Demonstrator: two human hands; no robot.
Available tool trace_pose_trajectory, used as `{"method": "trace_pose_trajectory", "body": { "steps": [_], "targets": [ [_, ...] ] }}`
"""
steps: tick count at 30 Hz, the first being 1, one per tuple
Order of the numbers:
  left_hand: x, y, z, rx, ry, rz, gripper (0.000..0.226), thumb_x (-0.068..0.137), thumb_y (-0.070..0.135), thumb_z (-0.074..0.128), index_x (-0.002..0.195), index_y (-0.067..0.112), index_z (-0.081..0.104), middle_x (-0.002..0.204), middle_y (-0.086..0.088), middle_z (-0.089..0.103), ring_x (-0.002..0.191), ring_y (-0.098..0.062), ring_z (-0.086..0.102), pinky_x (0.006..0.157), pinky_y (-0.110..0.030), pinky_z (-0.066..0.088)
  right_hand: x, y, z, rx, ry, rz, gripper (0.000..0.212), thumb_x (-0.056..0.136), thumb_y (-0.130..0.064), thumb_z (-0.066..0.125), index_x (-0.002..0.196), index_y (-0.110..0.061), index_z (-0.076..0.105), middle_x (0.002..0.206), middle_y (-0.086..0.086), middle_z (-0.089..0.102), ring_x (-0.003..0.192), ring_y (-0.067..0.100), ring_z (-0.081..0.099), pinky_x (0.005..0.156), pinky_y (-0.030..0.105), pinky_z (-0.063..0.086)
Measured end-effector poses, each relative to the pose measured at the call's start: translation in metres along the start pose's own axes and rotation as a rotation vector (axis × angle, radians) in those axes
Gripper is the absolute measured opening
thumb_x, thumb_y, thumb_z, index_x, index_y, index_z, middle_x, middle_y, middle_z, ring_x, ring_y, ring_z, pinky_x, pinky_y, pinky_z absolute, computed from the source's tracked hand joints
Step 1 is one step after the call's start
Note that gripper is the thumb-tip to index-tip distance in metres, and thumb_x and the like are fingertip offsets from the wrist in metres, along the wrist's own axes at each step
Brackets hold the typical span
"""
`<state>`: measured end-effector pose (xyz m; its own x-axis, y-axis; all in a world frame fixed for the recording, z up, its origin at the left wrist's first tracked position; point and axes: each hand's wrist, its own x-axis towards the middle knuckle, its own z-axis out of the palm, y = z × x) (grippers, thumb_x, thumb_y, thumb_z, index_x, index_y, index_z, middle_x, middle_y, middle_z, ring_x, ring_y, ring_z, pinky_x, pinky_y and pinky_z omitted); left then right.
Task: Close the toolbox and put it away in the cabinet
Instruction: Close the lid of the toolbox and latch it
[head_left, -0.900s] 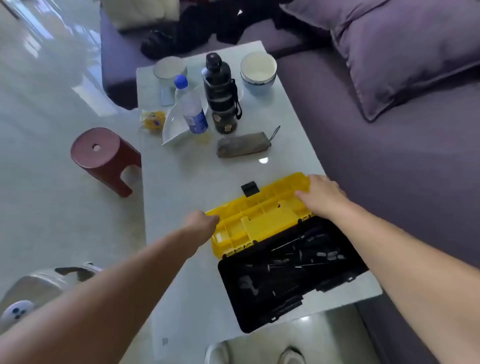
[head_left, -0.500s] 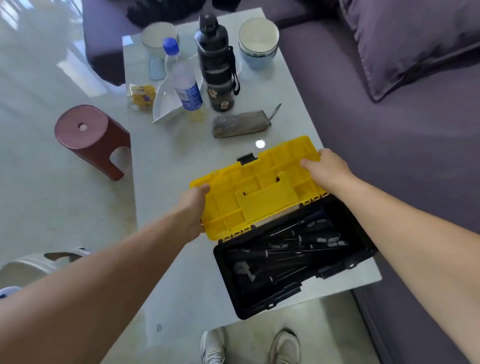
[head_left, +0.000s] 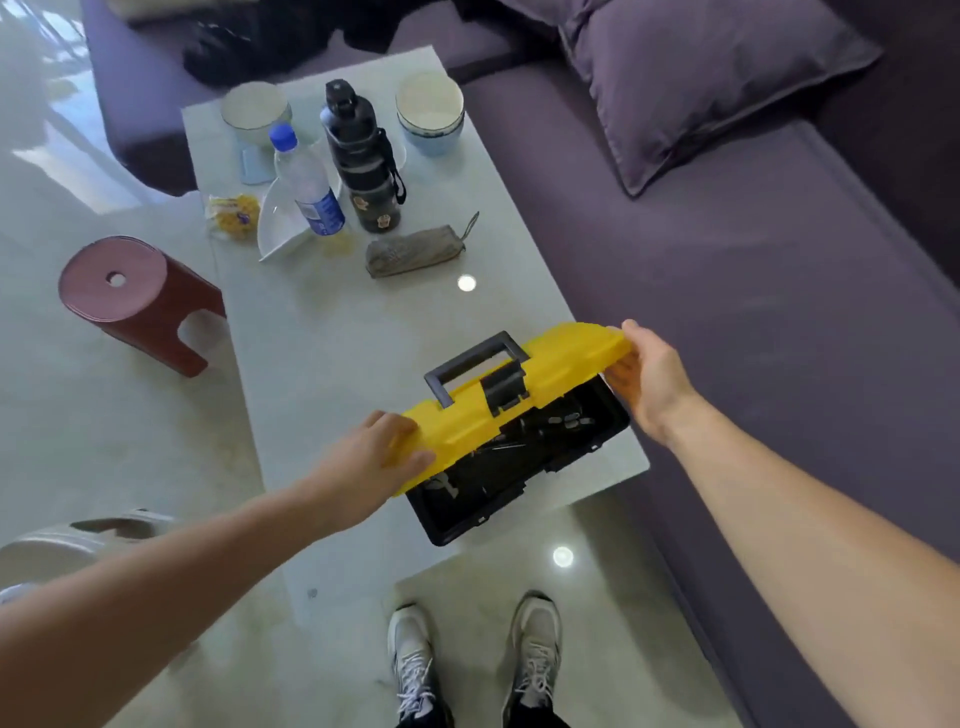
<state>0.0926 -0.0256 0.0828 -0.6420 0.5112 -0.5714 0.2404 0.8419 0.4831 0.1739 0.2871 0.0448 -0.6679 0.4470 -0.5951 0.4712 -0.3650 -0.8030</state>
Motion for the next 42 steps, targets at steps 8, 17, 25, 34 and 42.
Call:
{"method": "trace_pose_trajectory", "body": {
  "steps": [8,17,25,34,42],
  "targets": [
    [0.030,0.015,0.071,0.376,-0.015,0.101,0.092,0.075,0.059,0.063,0.145,0.015,0.024,0.159,-0.007,0.012,0.145,-0.030,0.011,0.117,-0.045,0.020,0.003,0.073,-0.032,-0.204,0.174,-0.104,0.041,0.091,-0.029,0.058,0.129,-0.014,0.058,0.124,-0.001,0.061,0.116,0.012,0.053,0.094,0.029,0.038],
    [0.031,-0.005,0.099,0.586,0.120,0.190,0.099,0.070,0.071,0.057,0.145,0.014,0.029,0.159,-0.012,0.016,0.145,-0.034,0.013,0.117,-0.045,0.016,-0.013,0.107,-0.030,-0.322,0.256,-0.108,0.057,0.092,-0.036,0.058,0.143,-0.020,0.038,0.148,0.001,0.042,0.134,0.017,0.039,0.104,0.036,0.035],
    [0.062,0.014,0.064,0.196,0.156,-0.020,0.117,0.041,0.070,0.078,0.136,0.022,0.030,0.133,-0.002,0.040,0.118,-0.026,0.048,0.084,-0.036,0.044,-0.080,0.151,0.058,0.280,0.202,0.384,0.070,0.076,-0.048,0.074,0.132,-0.017,0.047,0.129,-0.001,0.057,0.121,0.024,0.052,0.096,0.044,0.046],
    [0.073,0.029,0.094,0.517,0.037,0.137,0.142,0.045,0.067,0.079,0.149,0.025,-0.009,0.158,-0.006,0.008,0.144,-0.031,0.013,0.116,-0.046,0.025,-0.071,0.144,0.080,0.267,0.501,0.429,0.056,0.063,-0.037,0.088,0.098,-0.001,0.063,0.079,0.005,0.063,0.073,0.029,0.058,0.065,0.034,0.045],
    [0.074,0.031,0.092,0.474,0.049,0.118,0.149,0.038,0.069,0.079,0.149,0.020,-0.008,0.154,-0.003,0.016,0.140,-0.029,0.021,0.111,-0.042,0.032,-0.069,0.128,0.111,0.291,0.602,0.399,0.028,0.073,-0.029,0.082,0.084,-0.007,0.069,0.080,0.005,0.071,0.069,0.024,0.066,0.051,0.025,0.043]
  ]
}}
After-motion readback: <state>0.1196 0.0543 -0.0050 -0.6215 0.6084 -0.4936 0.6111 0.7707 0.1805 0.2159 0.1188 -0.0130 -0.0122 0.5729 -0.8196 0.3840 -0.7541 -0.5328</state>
